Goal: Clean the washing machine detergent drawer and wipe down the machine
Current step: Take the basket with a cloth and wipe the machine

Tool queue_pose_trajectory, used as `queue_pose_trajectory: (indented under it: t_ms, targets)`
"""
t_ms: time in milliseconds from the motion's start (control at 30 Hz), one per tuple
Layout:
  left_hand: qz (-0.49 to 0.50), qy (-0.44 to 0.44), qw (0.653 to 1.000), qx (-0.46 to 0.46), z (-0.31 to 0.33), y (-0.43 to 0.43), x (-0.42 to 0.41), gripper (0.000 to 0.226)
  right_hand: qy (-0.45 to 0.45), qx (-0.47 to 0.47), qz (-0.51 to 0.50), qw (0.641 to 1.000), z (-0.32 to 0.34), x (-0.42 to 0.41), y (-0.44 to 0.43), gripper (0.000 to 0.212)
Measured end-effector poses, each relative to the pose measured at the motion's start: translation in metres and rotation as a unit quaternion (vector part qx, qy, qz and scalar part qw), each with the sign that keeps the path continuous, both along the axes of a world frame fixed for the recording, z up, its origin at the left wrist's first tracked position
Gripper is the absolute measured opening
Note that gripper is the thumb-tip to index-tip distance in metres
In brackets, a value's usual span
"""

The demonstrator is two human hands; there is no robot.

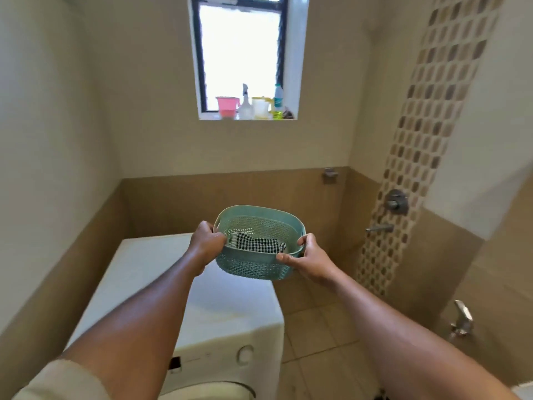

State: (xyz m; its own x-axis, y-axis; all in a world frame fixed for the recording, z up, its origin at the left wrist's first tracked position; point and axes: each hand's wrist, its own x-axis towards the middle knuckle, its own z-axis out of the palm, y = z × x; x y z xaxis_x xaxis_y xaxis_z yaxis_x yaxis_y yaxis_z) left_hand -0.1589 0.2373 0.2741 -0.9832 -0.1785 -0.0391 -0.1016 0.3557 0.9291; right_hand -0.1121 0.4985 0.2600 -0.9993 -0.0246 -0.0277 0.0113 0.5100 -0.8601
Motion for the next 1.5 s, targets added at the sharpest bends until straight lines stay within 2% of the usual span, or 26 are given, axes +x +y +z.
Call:
queue_pose_trajectory:
  t_ms: [233, 467, 733, 900, 967, 1033, 1133, 1167, 1233, 1333, 1400, 1500]
  targets:
    - [0.078, -0.077, 0.994, -0.010, -0.059, -0.140, -0.019, 0.028, -0.028, 0.037, 0.068, 0.997, -0.046, -0.070, -0.136, 0.063]
    - [0.108, -0.108, 0.986, -0.060, -0.115, -0.227, -0.082, 0.028, -0.053, 0.063, 0.095, 0.992, -0.104, -0.144, -0.239, 0.056]
    - [0.101, -0.169, 0.978, -0.070, -0.163, -0.270, -0.125, 0.029, -0.098, 0.101, 0.110, 0.984, -0.144, -0.195, -0.284, 0.065]
    - [0.109, -0.208, 0.968, -0.093, -0.182, -0.281, -0.126, 0.033, -0.112, 0.137, 0.146, 0.973, -0.156, -0.194, -0.287, 0.068]
    - [0.116, -0.203, 0.964, -0.128, -0.181, -0.280, -0.125, 0.038, -0.068, 0.193, 0.147, 0.968, -0.155, -0.189, -0.289, 0.075]
    - [0.115, -0.177, 0.949, -0.235, -0.178, -0.275, -0.123, 0.050, 0.020, 0.276, 0.113, 0.954, -0.155, -0.187, -0.292, 0.076]
    - [0.086, -0.070, 0.898, -0.427, -0.174, -0.265, -0.124, 0.048, 0.142, 0.323, 0.092, 0.931, -0.153, -0.194, -0.309, 0.051]
    - [0.072, -0.029, 0.887, -0.456, -0.173, -0.263, -0.126, 0.044, 0.168, 0.322, 0.106, 0.926, -0.152, -0.197, -0.317, 0.041]
    - [0.033, 0.016, 0.888, -0.459, -0.172, -0.258, -0.134, 0.036, 0.184, 0.313, 0.149, 0.920, -0.150, -0.205, -0.334, 0.027]
    - [-0.036, -0.013, 0.918, -0.395, -0.169, -0.251, -0.148, 0.026, 0.117, 0.323, 0.232, 0.910, -0.154, -0.220, -0.355, 0.020]
    - [-0.061, -0.104, 0.928, -0.351, -0.165, -0.248, -0.158, 0.015, 0.035, 0.339, 0.286, 0.896, -0.159, -0.232, -0.363, 0.020]
    - [-0.053, -0.223, 0.919, -0.321, -0.171, -0.249, -0.174, 0.006, -0.049, 0.387, 0.331, 0.859, -0.168, -0.246, -0.372, 0.026]
